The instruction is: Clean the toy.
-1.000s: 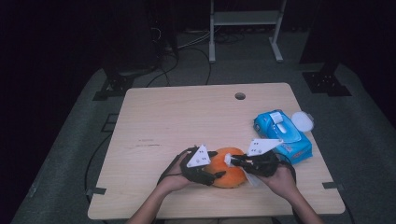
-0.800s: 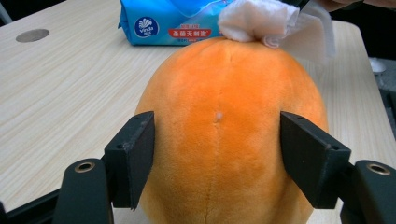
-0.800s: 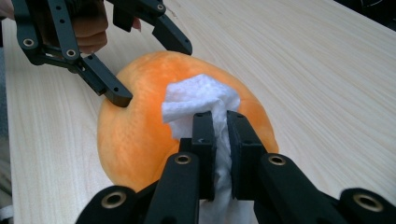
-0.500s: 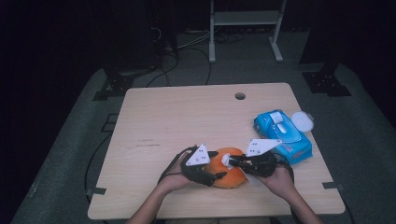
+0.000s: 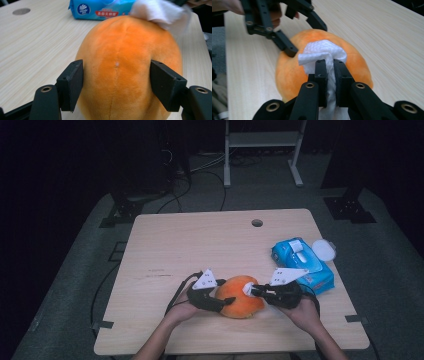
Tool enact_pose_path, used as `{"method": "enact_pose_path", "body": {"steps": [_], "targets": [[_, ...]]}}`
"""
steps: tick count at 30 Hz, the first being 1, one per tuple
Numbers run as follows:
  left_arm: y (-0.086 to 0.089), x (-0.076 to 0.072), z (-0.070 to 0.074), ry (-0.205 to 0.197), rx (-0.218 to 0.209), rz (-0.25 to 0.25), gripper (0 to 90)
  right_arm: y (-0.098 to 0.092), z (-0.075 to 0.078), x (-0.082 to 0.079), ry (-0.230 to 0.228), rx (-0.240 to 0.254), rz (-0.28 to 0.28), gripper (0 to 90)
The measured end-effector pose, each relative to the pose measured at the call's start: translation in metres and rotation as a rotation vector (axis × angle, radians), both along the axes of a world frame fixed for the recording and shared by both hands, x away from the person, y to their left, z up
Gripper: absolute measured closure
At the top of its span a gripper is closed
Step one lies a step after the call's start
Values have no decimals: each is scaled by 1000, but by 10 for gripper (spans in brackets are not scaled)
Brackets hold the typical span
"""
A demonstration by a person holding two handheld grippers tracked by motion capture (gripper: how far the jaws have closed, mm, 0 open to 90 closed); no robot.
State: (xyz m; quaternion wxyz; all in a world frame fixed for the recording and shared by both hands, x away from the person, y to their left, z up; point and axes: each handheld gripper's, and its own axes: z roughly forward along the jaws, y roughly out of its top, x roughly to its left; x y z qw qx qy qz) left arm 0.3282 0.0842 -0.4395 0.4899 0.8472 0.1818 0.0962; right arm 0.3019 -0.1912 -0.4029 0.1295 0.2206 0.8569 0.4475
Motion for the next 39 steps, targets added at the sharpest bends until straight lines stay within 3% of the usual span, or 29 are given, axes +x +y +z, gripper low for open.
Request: {"method": "enact_pose_path", "body": {"steps": [4,7,11,16,17,18,25,26,28,31,32,33,34,35,36,39], "targets": [[8,6,-2,40,-35,32,309,0,0,-3,14,20,39,816],[13,9,-3,60,-58,40,319,-2,-1,-1,15,29,37,816],[13,8,-3,65,-65,12,308,-17,-10,11,49,33,-34,817],[3,-1,8,-14,-104,-80,180,-13,-10,10,66,75,-18,817],[-4,-5,9,-56,-57,-75,180,-10,-8,9,65,85,-6,816],[-4,-5,9,-56,-57,-75,182,-7,-7,8,55,79,3,816],[5,3,6,-5,-44,16,254,-6,-5,5,61,94,17,817],[8,5,5,14,-56,28,254,-3,-4,0,56,84,47,816],[9,6,5,20,-62,24,254,-1,-4,-2,48,76,52,816],[6,2,3,12,-64,5,276,-1,-4,1,48,67,43,818],[4,1,3,5,-60,-9,291,-5,-6,7,62,76,3,818],[3,-1,3,-1,-51,-21,291,-5,-6,7,62,76,3,818],[-1,-4,3,-8,-47,-46,293,-11,-9,13,80,94,-43,818],[-3,-6,3,-11,-36,-65,293,-11,-9,13,80,94,-43,818],[-6,-10,3,-20,-21,-100,291,-15,-12,20,86,97,-78,818],[-12,-17,7,-34,9,-165,282,-19,-16,24,102,102,-90,817]]}}
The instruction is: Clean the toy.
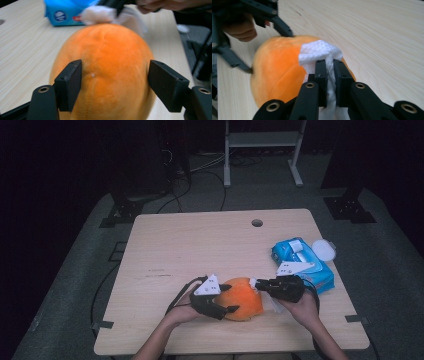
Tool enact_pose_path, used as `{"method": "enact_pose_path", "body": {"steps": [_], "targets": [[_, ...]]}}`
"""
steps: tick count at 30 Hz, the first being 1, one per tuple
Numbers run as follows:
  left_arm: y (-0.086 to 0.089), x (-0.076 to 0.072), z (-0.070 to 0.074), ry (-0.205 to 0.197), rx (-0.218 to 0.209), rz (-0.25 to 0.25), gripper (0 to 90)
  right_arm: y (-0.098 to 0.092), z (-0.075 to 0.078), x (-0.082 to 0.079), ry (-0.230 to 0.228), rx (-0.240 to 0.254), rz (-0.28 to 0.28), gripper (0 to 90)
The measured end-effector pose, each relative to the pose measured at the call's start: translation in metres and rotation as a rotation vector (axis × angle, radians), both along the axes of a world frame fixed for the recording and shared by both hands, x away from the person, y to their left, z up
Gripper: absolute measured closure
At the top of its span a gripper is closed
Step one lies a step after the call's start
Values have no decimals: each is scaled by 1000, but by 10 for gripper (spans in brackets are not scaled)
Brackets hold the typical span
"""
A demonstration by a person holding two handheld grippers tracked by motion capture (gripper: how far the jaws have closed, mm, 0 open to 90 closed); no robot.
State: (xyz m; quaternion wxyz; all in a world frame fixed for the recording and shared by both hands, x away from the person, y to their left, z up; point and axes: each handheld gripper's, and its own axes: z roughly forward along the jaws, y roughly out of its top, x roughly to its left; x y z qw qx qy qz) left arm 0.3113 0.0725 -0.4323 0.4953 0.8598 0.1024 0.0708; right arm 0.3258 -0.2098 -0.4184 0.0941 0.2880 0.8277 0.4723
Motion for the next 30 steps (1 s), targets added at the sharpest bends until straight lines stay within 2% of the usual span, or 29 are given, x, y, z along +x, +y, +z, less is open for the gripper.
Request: {"method": "enact_pose_path", "body": {"steps": [2,5,7,8,9,10,11,13,14,15,16,17,19,20,21,23,24,25,26,27,30], "targets": [[0,-1,1,16,-8,-23,271,-1,-2,0,5,1,-2,817],[0,2,-2,10,9,19,280,3,1,-5,-3,5,16,818],[-1,2,-3,19,6,30,280,11,7,-12,-18,17,47,818],[-2,1,-1,8,22,20,280,19,12,-17,-31,26,85,817],[-2,1,-1,8,22,20,280,19,12,-17,-31,26,85,817],[-2,-1,-1,1,28,15,280,26,14,-19,-47,-1,97,817],[-2,-1,-1,1,28,15,280,26,14,-19,-53,-8,97,817],[0,-2,0,-3,21,-20,278,21,11,-15,-33,2,78,817],[0,-2,0,-3,21,-20,277,21,11,-15,-33,2,78,817],[1,-2,4,-8,-6,-39,270,15,8,-11,-4,12,73,817],[1,-2,4,-8,-6,-39,255,15,8,-11,-4,12,73,817],[1,-2,7,-16,-25,-33,255,14,7,-11,-6,9,74,818],[-1,0,9,-40,-37,-2,162,20,7,-16,-18,10,104,818],[-2,1,8,-44,-30,17,162,20,7,-16,-18,10,104,818],[-4,2,6,-54,-6,39,140,22,8,-17,-17,14,116,818],[-5,3,1,-38,-8,51,111,28,10,-20,-36,1,134,817],[-4,4,-1,-23,-9,50,128,29,10,-20,-47,-10,133,817],[-4,4,-2,-19,-4,49,221,25,10,-18,-41,-9,125,818],[-3,4,-2,-23,5,49,221,25,10,-18,-41,-9,125,818],[-2,5,-2,-4,13,48,271,19,8,-15,-30,-4,113,818],[1,8,-4,11,15,49,288,15,6,-12,-23,-6,95,818]]}}
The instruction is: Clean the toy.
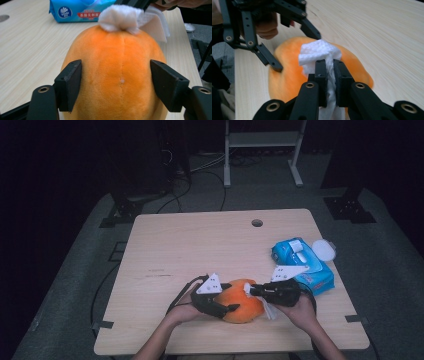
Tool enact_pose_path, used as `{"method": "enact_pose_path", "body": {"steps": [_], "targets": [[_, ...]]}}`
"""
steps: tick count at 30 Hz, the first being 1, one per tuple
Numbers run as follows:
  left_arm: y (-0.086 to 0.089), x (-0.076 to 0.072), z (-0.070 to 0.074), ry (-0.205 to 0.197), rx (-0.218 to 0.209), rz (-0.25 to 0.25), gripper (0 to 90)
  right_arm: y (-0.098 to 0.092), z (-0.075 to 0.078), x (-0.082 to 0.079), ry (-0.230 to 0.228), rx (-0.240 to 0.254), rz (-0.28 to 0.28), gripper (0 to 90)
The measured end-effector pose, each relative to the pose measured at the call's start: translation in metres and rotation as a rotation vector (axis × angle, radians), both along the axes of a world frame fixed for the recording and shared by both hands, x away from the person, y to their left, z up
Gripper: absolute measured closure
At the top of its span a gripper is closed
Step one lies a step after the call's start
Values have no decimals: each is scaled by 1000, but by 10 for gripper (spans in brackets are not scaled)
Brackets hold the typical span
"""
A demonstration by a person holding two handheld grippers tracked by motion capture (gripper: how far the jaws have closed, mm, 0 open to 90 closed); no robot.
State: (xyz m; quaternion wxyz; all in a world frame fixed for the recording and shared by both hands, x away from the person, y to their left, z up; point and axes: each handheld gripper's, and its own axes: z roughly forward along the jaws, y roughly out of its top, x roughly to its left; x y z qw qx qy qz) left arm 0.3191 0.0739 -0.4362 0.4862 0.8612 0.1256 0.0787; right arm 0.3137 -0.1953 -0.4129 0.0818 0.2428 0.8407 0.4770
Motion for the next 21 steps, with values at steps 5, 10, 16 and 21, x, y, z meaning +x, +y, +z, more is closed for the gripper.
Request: {"method": "enact_pose_path", "body": {"steps": [5,10,16,21], "targets": [[9,3,-2,26,-10,15,291,-6,-4,1,8,-10,-25,818],[11,5,-5,39,-18,25,292,1,4,-8,-7,8,12,818],[18,9,-6,60,-35,36,293,9,5,-9,-25,-13,38,818],[19,10,-7,70,-46,40,294,-8,-6,1,20,-18,-24,818]]}}
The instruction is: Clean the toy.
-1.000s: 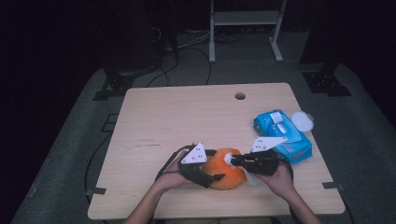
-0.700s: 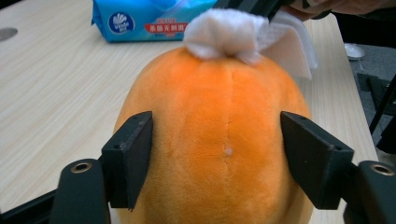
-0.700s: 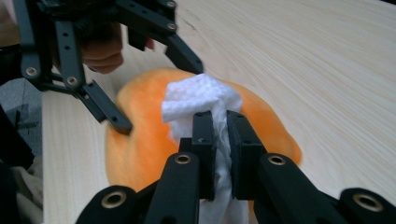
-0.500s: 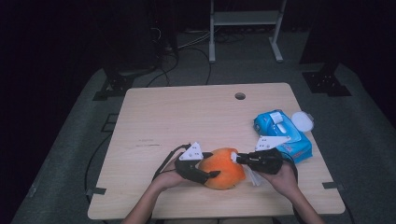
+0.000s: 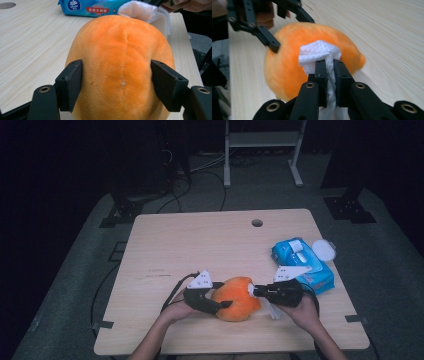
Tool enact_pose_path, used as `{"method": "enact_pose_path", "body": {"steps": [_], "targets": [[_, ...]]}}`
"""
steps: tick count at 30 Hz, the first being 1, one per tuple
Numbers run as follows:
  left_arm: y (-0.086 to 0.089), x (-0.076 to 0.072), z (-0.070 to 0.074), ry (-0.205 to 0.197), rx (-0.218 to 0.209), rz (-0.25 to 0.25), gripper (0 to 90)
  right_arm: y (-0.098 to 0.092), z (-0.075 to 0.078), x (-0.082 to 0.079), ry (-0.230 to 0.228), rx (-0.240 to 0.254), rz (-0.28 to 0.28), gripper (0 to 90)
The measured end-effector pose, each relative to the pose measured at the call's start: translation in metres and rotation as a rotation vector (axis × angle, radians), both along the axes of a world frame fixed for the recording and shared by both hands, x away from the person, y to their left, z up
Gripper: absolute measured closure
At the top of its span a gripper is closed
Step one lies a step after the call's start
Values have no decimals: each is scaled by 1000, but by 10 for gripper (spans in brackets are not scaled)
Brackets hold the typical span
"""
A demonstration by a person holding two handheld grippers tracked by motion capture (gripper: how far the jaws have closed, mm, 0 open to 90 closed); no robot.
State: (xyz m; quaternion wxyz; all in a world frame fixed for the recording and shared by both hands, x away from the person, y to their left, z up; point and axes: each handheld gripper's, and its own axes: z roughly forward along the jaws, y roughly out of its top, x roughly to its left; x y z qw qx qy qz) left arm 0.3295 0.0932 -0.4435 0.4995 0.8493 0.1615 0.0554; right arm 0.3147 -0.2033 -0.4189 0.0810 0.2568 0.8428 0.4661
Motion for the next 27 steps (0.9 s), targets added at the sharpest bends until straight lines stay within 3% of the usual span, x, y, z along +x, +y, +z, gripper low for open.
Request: {"method": "enact_pose_path", "body": {"steps": [9,16,19,23,24,27], "targets": [[-5,-5,-1,-37,12,-15,294,7,6,0,-27,-6,-2,818],[-9,-10,0,-66,26,-34,293,-7,-7,11,22,-10,-62,818],[-10,-10,1,-74,31,-35,292,-6,-5,11,20,-8,-62,818],[-13,-12,0,-82,33,-34,291,7,5,2,-3,24,-16,817],[-15,-13,0,-89,39,-31,290,13,9,-2,-26,24,5,817],[-15,-15,1,-95,44,-30,288,15,12,-4,-33,25,14,817]]}}
